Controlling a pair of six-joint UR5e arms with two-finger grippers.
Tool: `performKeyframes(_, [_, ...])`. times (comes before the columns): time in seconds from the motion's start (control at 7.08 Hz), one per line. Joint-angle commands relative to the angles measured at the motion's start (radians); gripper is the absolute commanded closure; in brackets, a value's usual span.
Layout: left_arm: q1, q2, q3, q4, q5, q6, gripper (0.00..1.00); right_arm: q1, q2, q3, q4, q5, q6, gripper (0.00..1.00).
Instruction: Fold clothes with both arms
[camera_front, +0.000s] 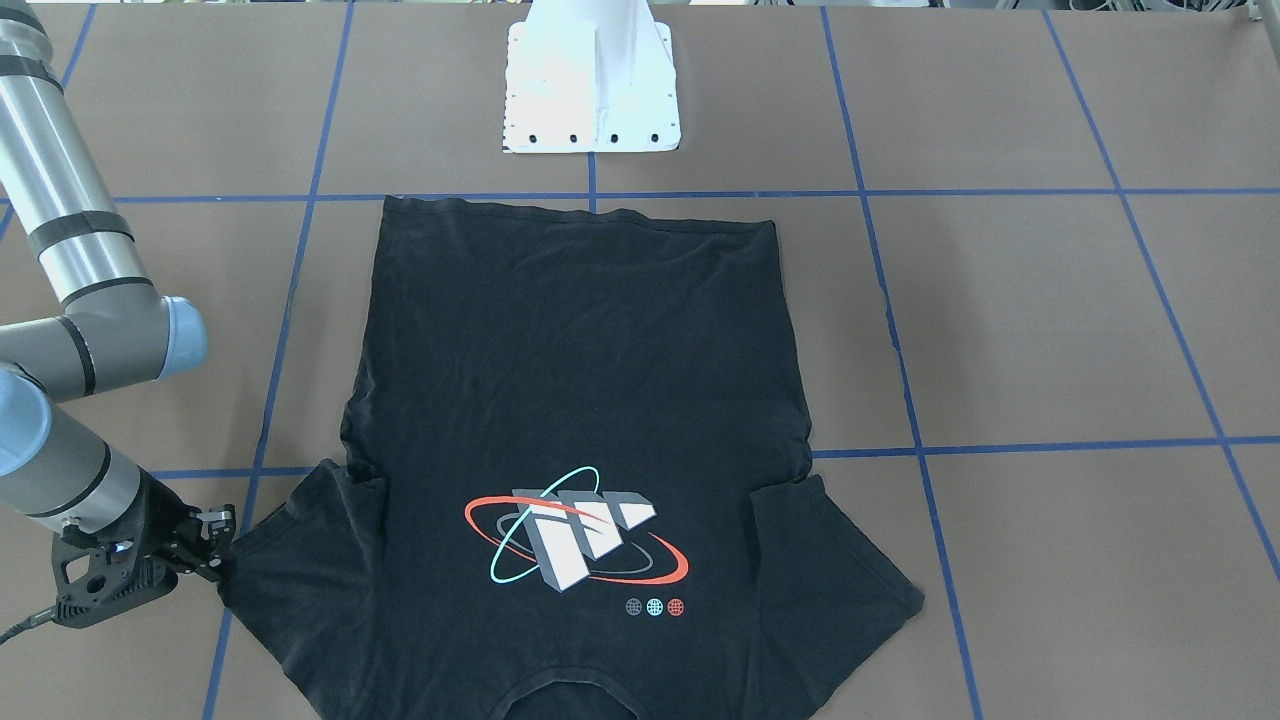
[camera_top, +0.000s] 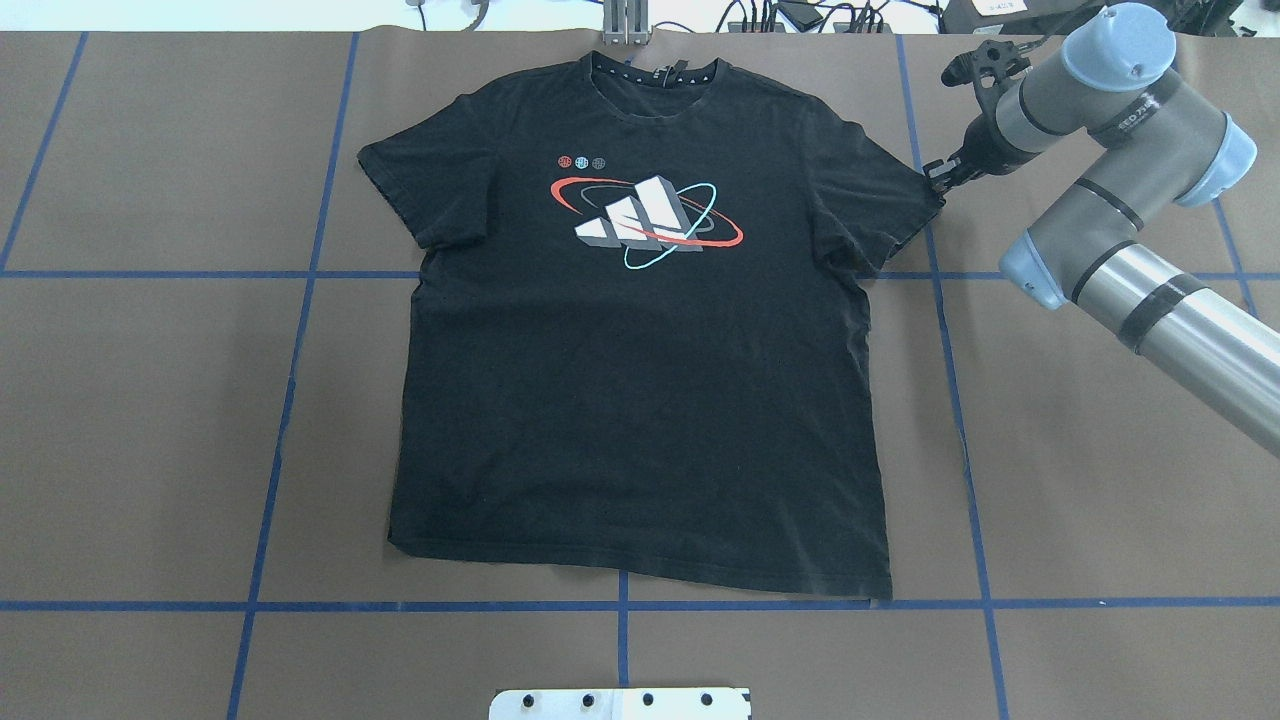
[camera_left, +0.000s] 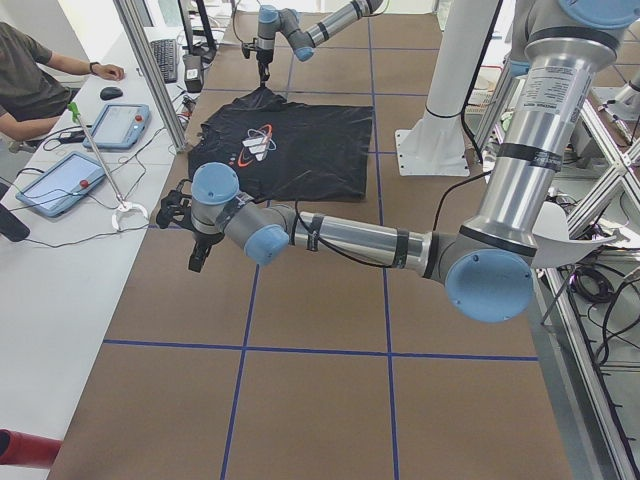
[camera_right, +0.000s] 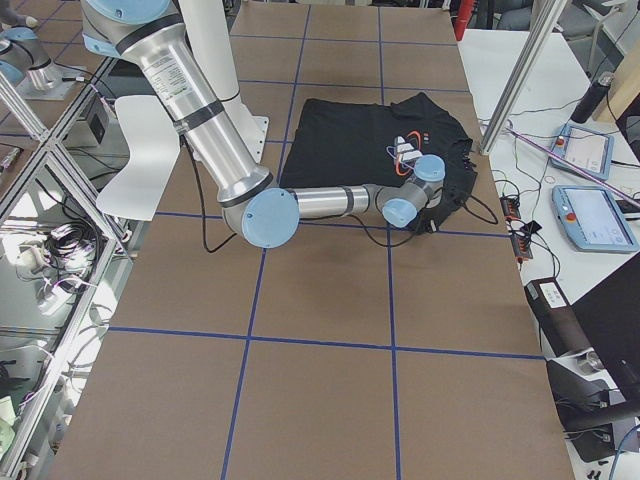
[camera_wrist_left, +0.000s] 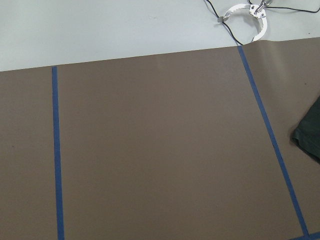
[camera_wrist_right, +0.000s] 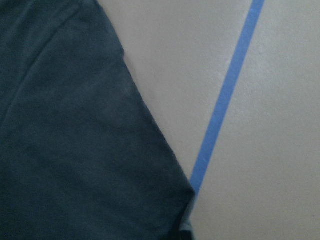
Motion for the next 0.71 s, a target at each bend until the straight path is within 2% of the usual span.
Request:
performKeyframes(0.0, [0.005, -0.036, 0.016, 0.002, 0.003, -0.056, 0.0, 0.016, 0.082, 0.041, -0.003, 0.105, 0.142, 1.0])
performKeyframes(0.14, [0.035, -0.084, 0.071, 0.0, 0.011, -0.07, 0.0, -0.004, 0.143, 0.041, -0.022, 0.103, 0.234, 1.0])
performKeyframes(0.28, [0.043, -0.107, 0.135, -0.05, 0.028, -0.071, 0.0, -0.027, 0.209, 0.027, -0.076, 0.085, 0.252, 1.0])
performKeyframes(0.57, [0.043, -0.107, 0.182, -0.136, 0.031, -0.103, 0.0, -0.111, 0.342, -0.092, -0.11, -0.111, 0.264, 1.0])
